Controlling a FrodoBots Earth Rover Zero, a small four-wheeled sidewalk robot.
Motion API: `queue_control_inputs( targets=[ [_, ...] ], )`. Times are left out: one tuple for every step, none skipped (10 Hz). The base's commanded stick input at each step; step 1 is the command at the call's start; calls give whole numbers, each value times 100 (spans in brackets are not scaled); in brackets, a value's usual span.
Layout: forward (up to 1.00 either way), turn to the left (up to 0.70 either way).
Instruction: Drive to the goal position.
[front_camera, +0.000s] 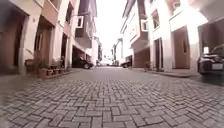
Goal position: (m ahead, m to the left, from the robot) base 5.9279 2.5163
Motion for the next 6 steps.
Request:
queue_control_inputs(
  targets=[
    [70, 0],
    [70, 0],
    [70, 0],
    [70, 0],
    [70, 0],
    [70, 0]
  ],
)
